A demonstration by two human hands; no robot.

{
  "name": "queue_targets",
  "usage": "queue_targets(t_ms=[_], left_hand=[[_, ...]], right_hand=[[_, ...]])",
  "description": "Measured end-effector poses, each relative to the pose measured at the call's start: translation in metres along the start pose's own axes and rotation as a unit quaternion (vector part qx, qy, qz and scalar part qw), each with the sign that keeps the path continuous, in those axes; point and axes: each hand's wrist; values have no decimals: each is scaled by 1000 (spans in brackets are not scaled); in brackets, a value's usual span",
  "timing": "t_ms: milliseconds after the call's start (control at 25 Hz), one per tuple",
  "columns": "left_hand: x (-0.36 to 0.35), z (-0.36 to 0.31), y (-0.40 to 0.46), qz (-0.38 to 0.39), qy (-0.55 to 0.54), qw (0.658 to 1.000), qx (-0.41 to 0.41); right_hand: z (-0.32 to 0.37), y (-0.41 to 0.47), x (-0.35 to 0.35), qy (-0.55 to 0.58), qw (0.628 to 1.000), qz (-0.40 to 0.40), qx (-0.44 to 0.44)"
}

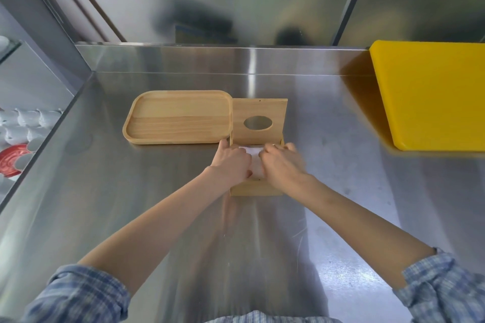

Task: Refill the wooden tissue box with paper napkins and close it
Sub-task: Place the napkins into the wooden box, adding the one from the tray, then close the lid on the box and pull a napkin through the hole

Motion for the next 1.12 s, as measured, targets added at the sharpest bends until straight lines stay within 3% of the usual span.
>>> queue_targets(t_ms=[320, 480, 640, 760, 880, 1120], left_hand=[[-10, 2, 22, 94, 66, 993, 8], [-12, 5, 24, 111, 55, 992, 0], [-10, 8, 13, 72, 13, 997, -6], [-12, 9, 3, -11, -106, 994, -1], [-8, 12, -6, -80, -229, 970, 30], [12, 25, -14, -208, -357, 906, 89]], right_hand=[[-7, 25, -9, -42, 979, 193, -54], [-8, 26, -7, -34, 975, 214, -40], [-9, 18, -5, -20, 986, 165, -27], [-8, 10, -4, 5, 996, 90, -12], [-10, -1, 3, 59, 998, -2, -10], [-20, -15, 22, 148, 969, -192, -42]])
Point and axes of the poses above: each hand's wrist, its own y-axis towards the middle knuckle, its own x-axis out of the back of the hand, z = x × y, and after that the axes turned 6 degrees about x, right-handed
